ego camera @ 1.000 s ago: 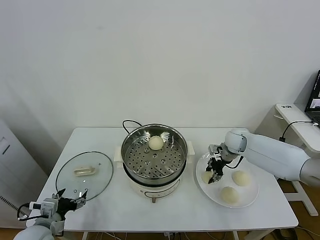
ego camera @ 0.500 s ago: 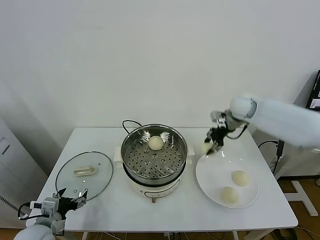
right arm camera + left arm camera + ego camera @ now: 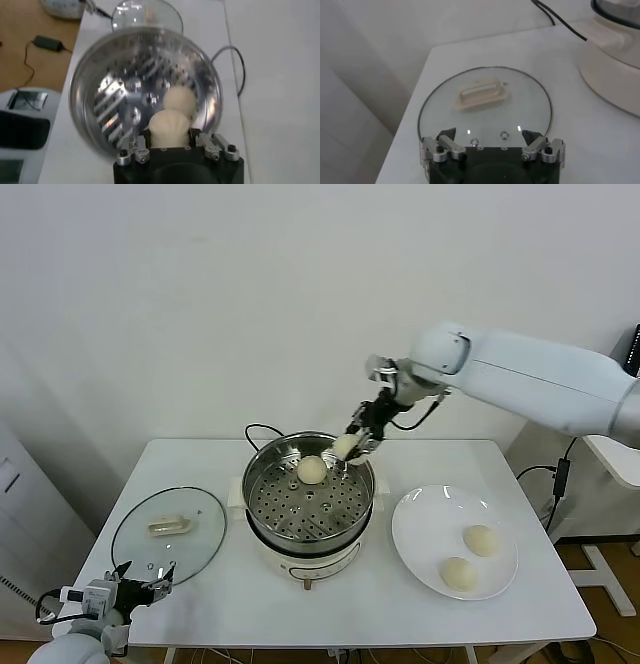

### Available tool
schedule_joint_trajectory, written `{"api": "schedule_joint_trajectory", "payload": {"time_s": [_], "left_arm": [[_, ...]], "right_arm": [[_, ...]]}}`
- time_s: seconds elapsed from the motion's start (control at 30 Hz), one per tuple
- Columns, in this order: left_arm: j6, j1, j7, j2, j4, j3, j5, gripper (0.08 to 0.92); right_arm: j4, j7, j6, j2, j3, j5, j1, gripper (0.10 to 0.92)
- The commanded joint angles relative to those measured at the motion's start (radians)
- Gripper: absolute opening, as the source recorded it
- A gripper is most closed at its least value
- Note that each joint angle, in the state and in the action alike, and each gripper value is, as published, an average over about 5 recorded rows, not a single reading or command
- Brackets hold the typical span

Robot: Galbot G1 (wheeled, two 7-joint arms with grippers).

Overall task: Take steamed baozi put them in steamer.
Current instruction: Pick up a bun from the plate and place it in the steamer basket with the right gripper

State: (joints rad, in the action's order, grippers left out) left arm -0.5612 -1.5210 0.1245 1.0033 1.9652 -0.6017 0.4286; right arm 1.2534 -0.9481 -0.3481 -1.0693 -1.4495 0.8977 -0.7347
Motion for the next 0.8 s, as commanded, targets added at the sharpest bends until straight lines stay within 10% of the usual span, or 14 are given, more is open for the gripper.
{"api": "schedule_joint_trajectory", "payload": {"time_s": [0.03, 0.8], "left_arm": [[0.002, 0.004, 0.0, 0.001, -0.005, 0.001, 0.0, 0.823], [0.009, 0.012, 0.002, 0.0, -0.024, 0.006, 0.005, 0.823]], "right_arm": [[-0.021, 0.083, -0.046, -0.167, -0.016, 0.09, 0.054, 0.469], [-0.156, 0.197, -0.085, -0.321, -0.011, -0.007, 0.218, 0.487]]}}
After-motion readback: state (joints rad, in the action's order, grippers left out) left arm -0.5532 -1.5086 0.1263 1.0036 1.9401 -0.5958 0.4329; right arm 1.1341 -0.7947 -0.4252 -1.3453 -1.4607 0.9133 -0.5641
